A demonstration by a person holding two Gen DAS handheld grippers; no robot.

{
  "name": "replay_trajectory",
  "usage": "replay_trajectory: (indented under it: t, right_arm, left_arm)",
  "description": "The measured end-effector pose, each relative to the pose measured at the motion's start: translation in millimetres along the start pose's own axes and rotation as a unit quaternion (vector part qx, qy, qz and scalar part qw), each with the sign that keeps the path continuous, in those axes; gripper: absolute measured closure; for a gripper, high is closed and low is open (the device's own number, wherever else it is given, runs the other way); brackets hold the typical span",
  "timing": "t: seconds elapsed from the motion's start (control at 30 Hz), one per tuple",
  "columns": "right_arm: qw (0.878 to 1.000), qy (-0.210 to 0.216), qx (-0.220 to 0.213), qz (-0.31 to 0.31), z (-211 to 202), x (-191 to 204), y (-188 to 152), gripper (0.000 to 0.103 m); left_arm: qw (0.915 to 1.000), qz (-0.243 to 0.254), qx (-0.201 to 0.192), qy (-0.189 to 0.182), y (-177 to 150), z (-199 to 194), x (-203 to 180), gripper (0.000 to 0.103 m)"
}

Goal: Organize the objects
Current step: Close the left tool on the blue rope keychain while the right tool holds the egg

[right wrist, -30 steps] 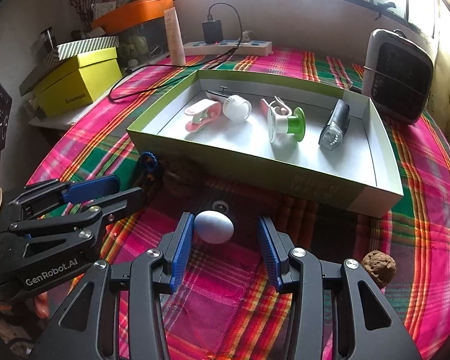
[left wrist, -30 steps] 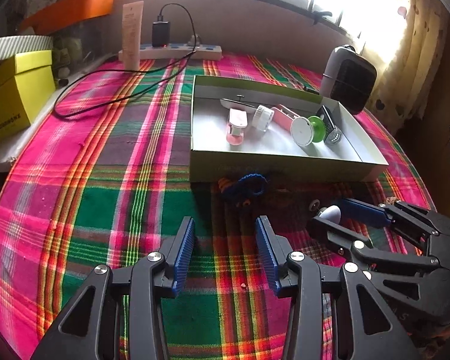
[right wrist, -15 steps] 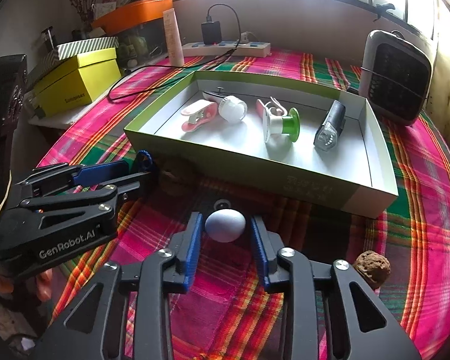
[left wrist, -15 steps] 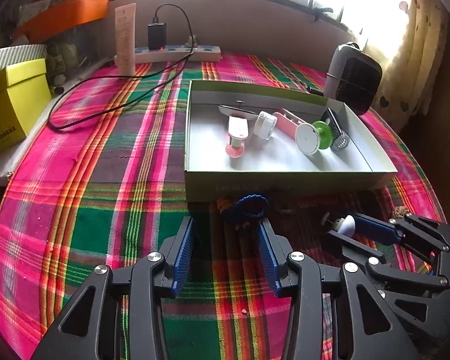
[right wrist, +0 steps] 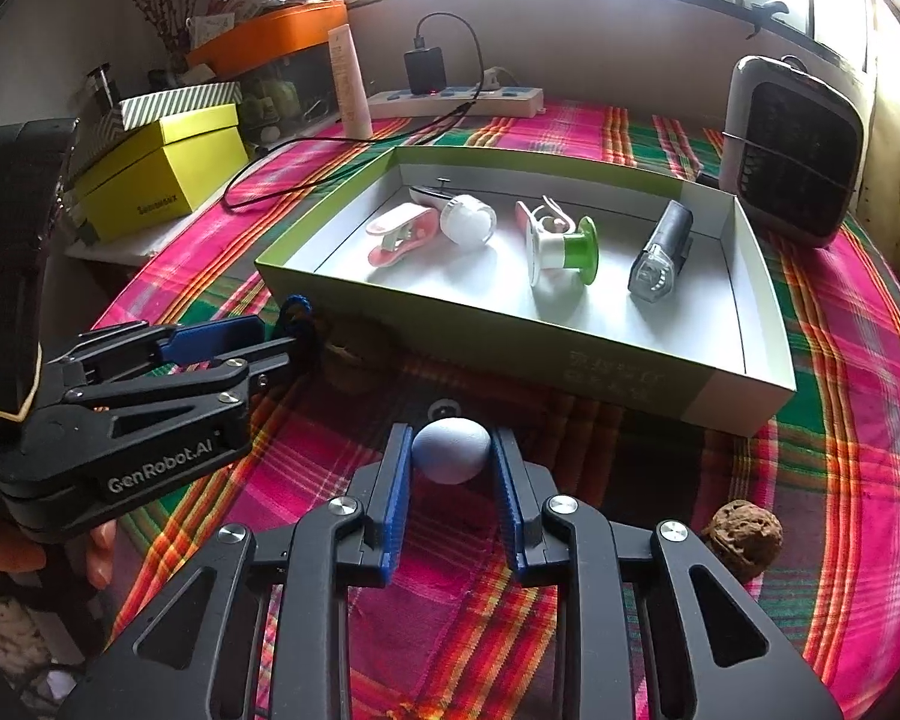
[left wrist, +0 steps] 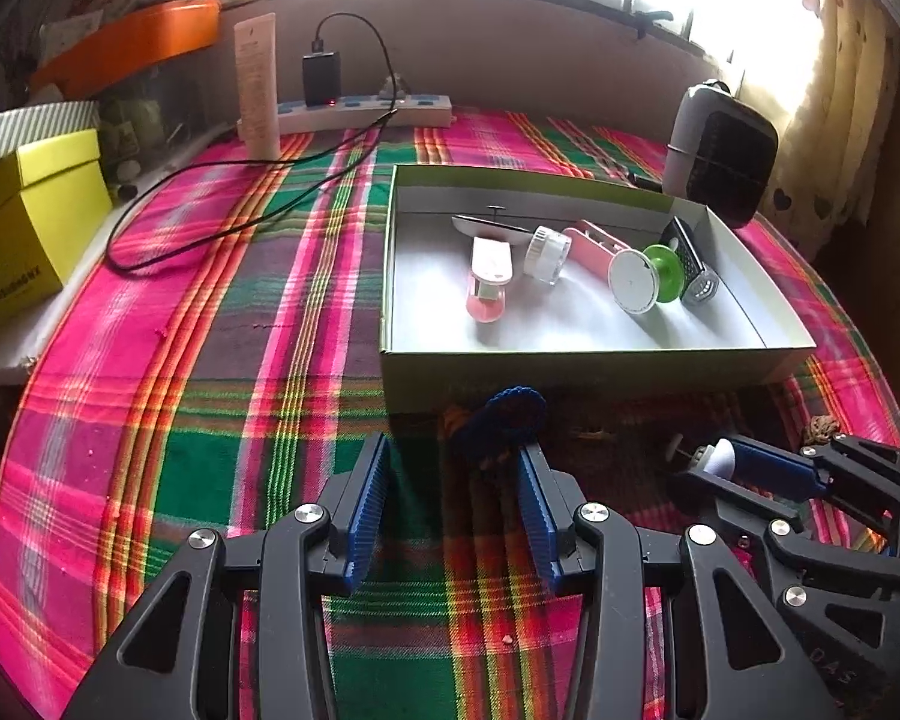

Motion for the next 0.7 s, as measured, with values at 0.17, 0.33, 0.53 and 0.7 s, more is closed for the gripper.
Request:
replay_trajectory:
  t: [0.17, 0.33, 0.53, 0.7]
  right_arm:
    - [1.0, 0.002, 0.0, 0.001, -0.2, 0.1, -0.4, 0.076]
    - [1.0, 0.003, 0.0, 0.004, -0.4, -0.6, -0.7, 0.076]
    - [1.0, 0.003, 0.0, 0.003, 0.1, -0.4, -0.5, 0.076]
    - [1.0, 0.004, 0.0, 0.003, 0.0, -0.2, -0.5, 0.076]
  left_arm:
    - [1.0, 0.001, -0.003, 0.003, 0.1, 0.6, -0.7, 0.063]
    - [1.0, 0.005, -0.003, -0.005, -0.2, 0.0, -3.4, 0.079]
    - [0.9999, 0.001, -0.002, -0.015, 0.0, -0.4, -3.9, 0.085]
    - [0.9998, -0.002, -0.003, -0.019, -0.6, -2.2, -3.8, 0.087]
Point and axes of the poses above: each gripper's, at about its wrist camera, not at the fingertips, and z roughly the way its jaws point, x to its left, y to its top, the point moved 2 cm from there along z, roughly the way its jaws point, and after that the axes turned 2 degrees about y, right-handed, at the moved point
